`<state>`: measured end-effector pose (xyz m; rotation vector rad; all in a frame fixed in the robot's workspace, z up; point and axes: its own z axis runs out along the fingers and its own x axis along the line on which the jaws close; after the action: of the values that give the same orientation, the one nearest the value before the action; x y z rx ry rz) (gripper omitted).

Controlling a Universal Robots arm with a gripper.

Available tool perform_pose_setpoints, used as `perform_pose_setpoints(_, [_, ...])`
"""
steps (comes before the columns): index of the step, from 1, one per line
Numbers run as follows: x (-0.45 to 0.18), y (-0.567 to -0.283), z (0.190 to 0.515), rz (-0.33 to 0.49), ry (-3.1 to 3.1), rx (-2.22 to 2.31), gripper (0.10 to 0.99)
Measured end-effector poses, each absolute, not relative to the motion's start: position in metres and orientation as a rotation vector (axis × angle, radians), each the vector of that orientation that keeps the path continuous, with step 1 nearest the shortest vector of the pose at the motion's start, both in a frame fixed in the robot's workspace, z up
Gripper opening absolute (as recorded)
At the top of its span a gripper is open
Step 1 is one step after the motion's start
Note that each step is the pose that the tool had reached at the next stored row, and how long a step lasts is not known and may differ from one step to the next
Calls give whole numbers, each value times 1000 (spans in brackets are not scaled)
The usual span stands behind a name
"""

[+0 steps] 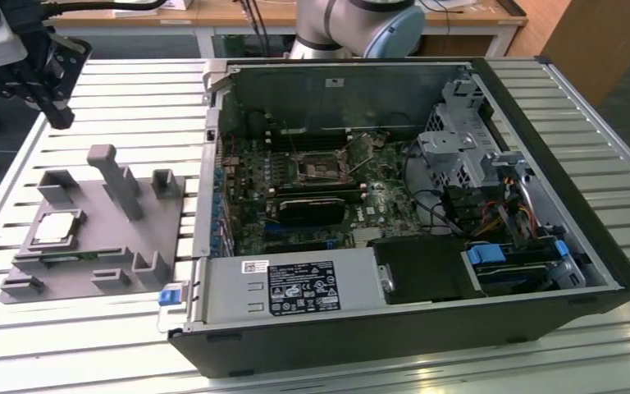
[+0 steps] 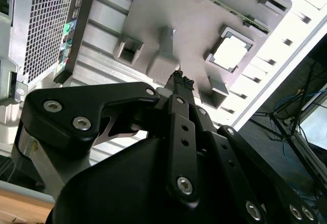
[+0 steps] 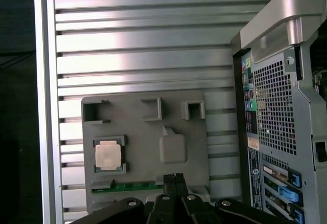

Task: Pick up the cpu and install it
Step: 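Reach for the cpu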

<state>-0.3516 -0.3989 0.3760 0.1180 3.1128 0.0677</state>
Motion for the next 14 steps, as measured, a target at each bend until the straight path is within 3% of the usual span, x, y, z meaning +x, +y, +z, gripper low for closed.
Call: perform_pose_setpoints(14, [-381,-399,374,68,3113,118,106])
